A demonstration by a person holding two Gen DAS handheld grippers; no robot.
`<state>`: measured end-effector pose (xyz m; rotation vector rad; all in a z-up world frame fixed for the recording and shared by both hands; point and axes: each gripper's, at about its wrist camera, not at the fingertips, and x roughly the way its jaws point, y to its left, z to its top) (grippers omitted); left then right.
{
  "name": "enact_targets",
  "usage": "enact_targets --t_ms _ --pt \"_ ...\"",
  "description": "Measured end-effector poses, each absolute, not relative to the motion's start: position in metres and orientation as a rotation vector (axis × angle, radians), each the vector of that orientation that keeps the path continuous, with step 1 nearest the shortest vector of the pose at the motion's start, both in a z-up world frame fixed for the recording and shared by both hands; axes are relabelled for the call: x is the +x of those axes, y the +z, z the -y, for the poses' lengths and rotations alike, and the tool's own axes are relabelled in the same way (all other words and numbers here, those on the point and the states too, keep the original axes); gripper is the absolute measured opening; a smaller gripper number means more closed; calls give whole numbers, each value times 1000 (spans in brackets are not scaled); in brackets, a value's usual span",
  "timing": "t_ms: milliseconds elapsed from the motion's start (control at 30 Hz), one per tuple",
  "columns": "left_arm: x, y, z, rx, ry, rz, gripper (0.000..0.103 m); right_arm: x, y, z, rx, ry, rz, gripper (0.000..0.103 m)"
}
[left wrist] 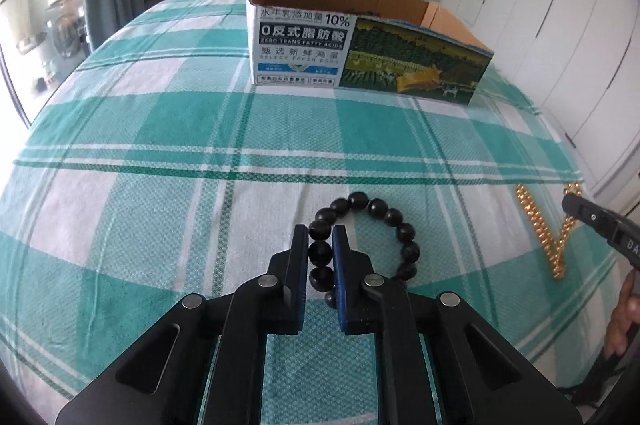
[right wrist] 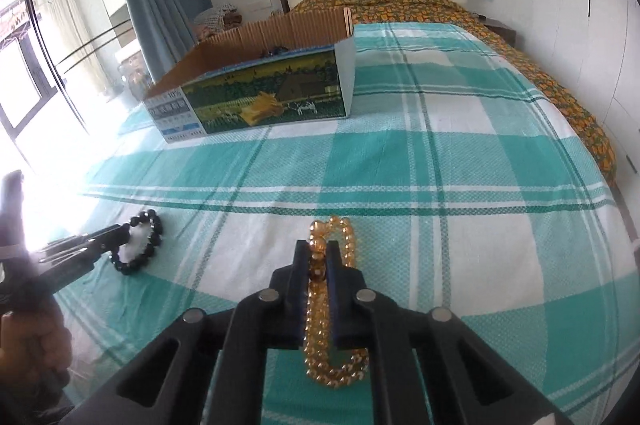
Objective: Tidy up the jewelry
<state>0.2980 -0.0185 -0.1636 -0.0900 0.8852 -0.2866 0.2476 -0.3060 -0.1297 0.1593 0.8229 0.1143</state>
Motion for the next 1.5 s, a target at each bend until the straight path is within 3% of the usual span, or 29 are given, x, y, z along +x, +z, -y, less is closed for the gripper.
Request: enact_targets --t_ms 367,1033,1500 --pt "275 -91 8 -207 -397 -774 10 219 -74 316 245 198 -729 8" --pt "282 -21 4 -234 -481 -709 10 213 8 291 217 298 -564 8" --pt "341 30 11 -207 -531 -695 10 274 54 282 146 416 -545 8"
